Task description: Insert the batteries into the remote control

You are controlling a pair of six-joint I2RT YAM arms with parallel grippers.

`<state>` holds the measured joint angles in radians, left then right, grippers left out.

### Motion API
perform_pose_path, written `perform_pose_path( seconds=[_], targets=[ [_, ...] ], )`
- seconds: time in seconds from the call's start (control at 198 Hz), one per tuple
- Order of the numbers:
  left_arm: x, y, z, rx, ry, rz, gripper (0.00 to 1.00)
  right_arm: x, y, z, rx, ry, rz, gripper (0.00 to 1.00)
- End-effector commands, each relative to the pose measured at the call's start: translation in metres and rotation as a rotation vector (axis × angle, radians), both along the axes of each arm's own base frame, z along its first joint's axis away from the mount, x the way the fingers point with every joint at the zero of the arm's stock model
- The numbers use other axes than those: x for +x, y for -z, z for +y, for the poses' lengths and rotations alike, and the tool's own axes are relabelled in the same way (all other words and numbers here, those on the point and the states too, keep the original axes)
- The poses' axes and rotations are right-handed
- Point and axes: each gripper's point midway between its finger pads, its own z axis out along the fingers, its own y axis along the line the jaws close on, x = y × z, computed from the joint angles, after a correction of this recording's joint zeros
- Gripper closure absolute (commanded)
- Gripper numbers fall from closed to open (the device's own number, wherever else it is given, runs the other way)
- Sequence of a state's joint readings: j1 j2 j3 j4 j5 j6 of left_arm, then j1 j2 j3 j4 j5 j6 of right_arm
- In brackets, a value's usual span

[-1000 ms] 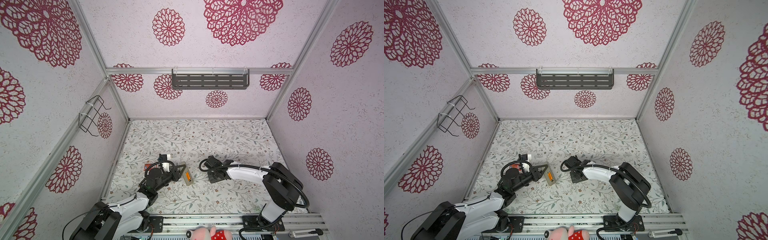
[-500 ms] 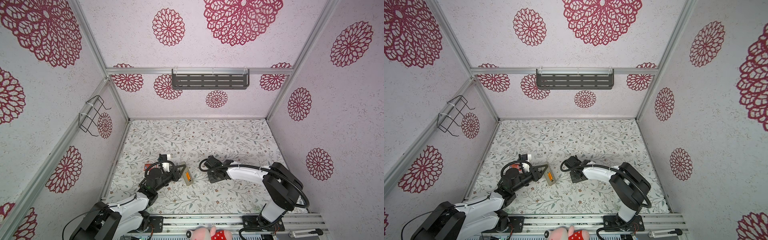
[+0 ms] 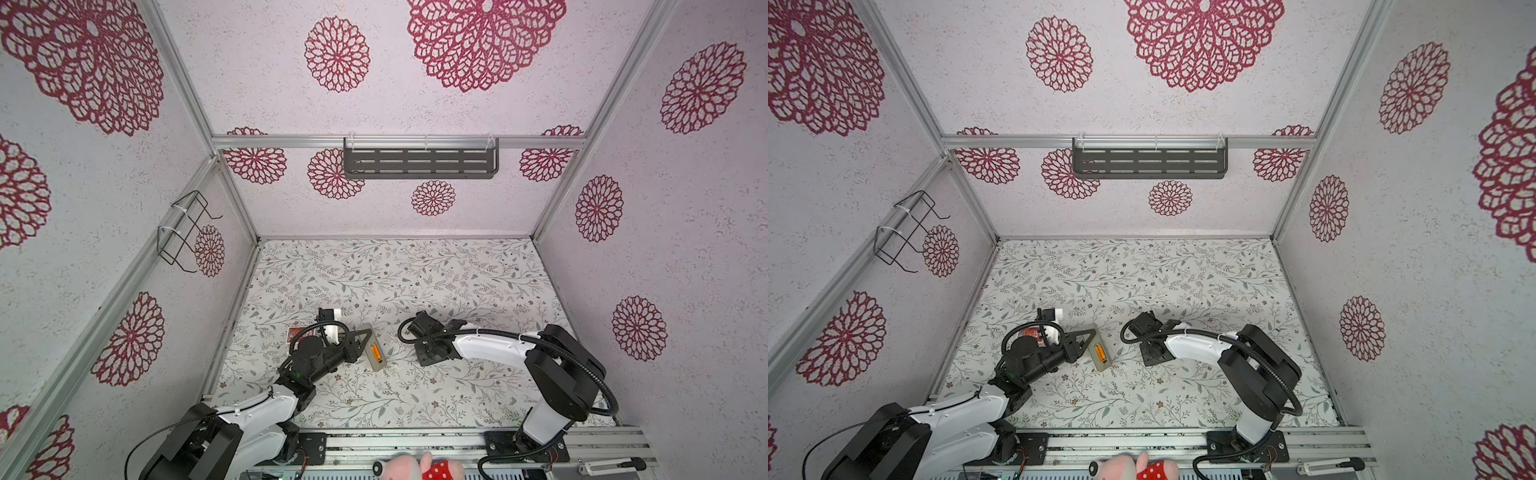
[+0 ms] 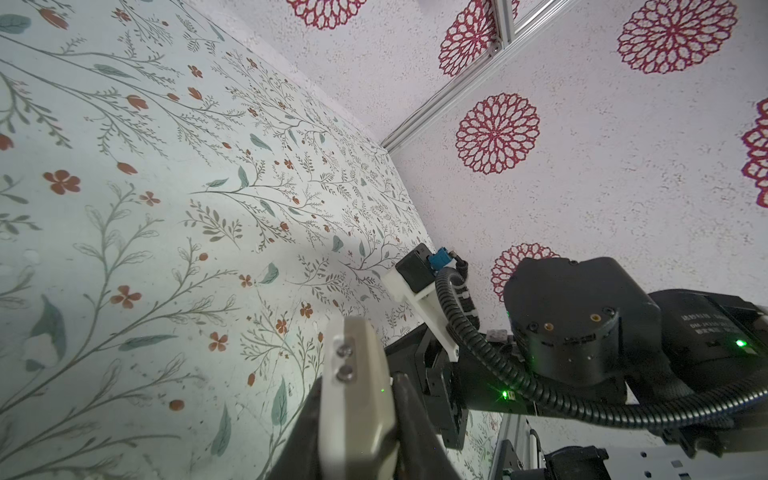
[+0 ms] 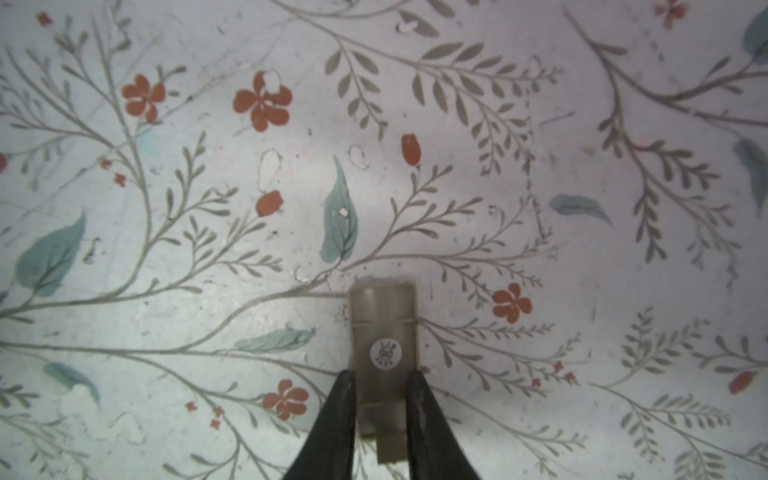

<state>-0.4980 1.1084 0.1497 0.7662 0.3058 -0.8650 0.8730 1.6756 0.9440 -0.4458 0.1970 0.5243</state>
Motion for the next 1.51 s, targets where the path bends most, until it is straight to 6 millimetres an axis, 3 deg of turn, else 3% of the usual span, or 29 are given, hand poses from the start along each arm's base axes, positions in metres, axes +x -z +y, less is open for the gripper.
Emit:
perform_pose_path(
  seconds=[0.0, 0.51, 1.509],
  targets=[
    [0.002, -0.012, -0.002, -0.024, 0.009, -0.044, 1.00, -0.003, 0.004, -0.005, -0.030, -0.003, 0.016, 0.75],
    [0.002, -0.014, -0.002, -0.025, 0.013, -0.049, 1.00, -0.007, 0.012, -0.021, -0.035, 0.035, 0.031, 0.68],
    [0.000, -0.015, -0.001, -0.018, 0.012, -0.052, 1.00, -0.011, 0.022, -0.039, 0.062, 0.093, 0.073, 0.74]
  ],
)
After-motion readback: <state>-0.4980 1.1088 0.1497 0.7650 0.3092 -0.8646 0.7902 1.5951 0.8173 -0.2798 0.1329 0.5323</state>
